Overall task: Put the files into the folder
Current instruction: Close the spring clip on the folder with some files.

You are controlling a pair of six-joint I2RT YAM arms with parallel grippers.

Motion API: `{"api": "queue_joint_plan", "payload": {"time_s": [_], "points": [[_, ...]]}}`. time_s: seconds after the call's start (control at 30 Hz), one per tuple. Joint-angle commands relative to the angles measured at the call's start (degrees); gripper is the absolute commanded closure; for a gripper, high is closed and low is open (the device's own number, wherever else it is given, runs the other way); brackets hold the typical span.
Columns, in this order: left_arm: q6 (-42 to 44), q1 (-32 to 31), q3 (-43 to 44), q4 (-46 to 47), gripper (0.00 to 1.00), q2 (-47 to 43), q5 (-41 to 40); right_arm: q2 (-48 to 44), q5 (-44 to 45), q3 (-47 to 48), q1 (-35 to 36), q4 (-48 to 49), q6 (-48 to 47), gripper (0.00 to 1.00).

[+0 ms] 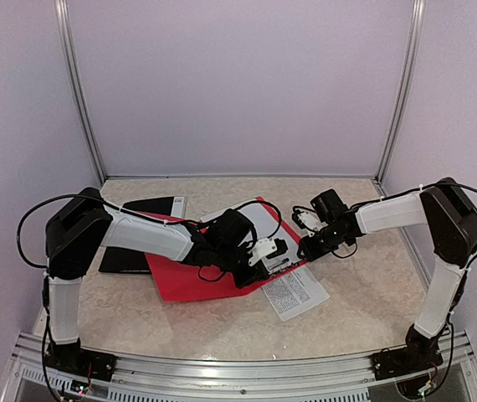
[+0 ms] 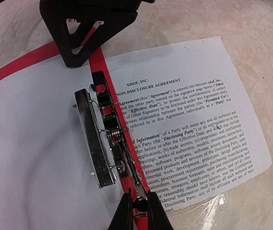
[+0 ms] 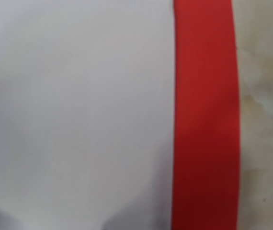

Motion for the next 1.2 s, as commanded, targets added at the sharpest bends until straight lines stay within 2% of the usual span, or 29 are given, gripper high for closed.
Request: {"api": "queue_joint_plan", "payload": {"time_s": [0.0, 0.6, 0.93, 1.17], "points": [[-0.1, -0.2, 1.8, -0.4, 0.97, -2.2, -1.0, 1.4, 1.1, -0.7, -0.6, -2.0, -0.3, 0.71], [1.0, -0.6, 3.5, -1.6, 0.96, -3.0, -1.3, 1.5, 1.4, -0.5, -0.6, -2.3, -0.5, 0.71], [0.6, -1.5, 13.8, -16.9, 0.96, -0.1, -6.6, 1.7, 1.5, -0.3, -0.5, -2.4, -0.6, 0.71], [0.4, -1.8, 18.1, -22.4, 0.96, 1.8, -7.0, 1.8, 1.5, -0.3, -0.6, -2.3, -0.6, 0.71]]}}
